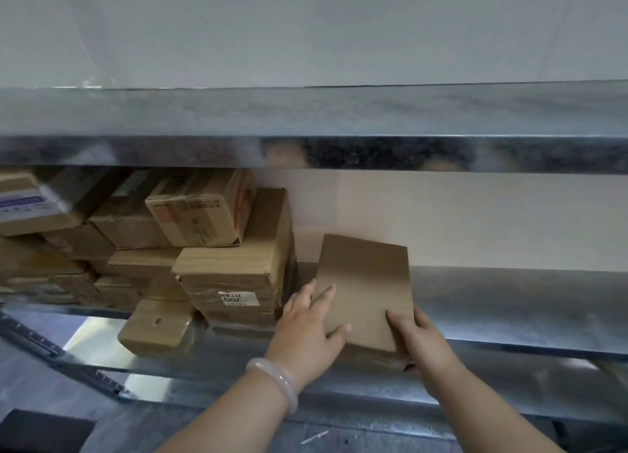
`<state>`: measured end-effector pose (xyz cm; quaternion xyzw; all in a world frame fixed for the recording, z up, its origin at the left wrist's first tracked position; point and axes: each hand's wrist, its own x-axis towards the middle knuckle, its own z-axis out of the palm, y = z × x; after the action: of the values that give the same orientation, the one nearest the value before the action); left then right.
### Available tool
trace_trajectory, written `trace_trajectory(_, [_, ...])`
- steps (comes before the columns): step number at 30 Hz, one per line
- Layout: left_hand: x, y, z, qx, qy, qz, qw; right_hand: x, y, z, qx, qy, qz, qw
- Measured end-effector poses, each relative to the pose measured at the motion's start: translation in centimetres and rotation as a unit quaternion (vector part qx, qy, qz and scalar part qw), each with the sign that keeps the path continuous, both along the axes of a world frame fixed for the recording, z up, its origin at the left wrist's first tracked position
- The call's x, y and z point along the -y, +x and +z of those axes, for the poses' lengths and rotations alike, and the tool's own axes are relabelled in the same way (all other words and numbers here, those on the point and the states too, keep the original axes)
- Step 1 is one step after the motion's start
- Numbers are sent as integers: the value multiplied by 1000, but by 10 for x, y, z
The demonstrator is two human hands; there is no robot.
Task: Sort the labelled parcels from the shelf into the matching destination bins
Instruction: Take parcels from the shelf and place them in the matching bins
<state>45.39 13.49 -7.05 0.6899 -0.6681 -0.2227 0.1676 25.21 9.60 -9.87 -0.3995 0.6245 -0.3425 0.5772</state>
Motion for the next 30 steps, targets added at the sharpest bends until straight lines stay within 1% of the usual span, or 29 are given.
trace_trajectory(3, [-10,-7,4,-58,37,-1,998,-28,-17,13,-9,-25,-22,999])
trace_trajectory(6, [-26,-14,13,-108,45,-12,993,-58,-25,28,-12,-70,-44,997])
trace_trajectory(9, [-52,-16,25,-145,20,-27,989,-91,-23,43,-22,-100,-88,991])
trace_trajectory(11, [-74,-11,34,-181,1,-23,983,-116,-18,54,-10,-130,-107,986])
trace_trajectory(13, [-98,-1,41,-225,-20,-13,974,-143,-9,67,14,-146,-131,981])
trace_trajectory(17, [-151,32,55,-290,-75,22,954,-193,19,88,14,-188,-144,971])
trace_trajectory(19, [-177,52,61,-308,-84,36,947,-212,37,99,18,-191,-110,975])
trace_trajectory(21, [-201,73,65,-312,-84,43,945,-228,57,110,33,-166,-53,984])
trace_trajectory(23, [-222,96,68,-303,-72,53,949,-241,80,118,69,-155,-4,985])
trace_trajectory(25, [-239,119,71,-281,-58,76,955,-253,106,121,86,-170,12,982])
trace_trajectory(27, [-257,141,76,-253,-70,86,961,-261,138,121,42,-211,28,976])
trace_trajectory(28, [-267,151,77,-258,-83,85,959,-265,155,121,10,-234,44,971])
trace_trajectory(30, [-291,169,80,-316,-83,90,941,-275,189,118,-37,-270,94,958])
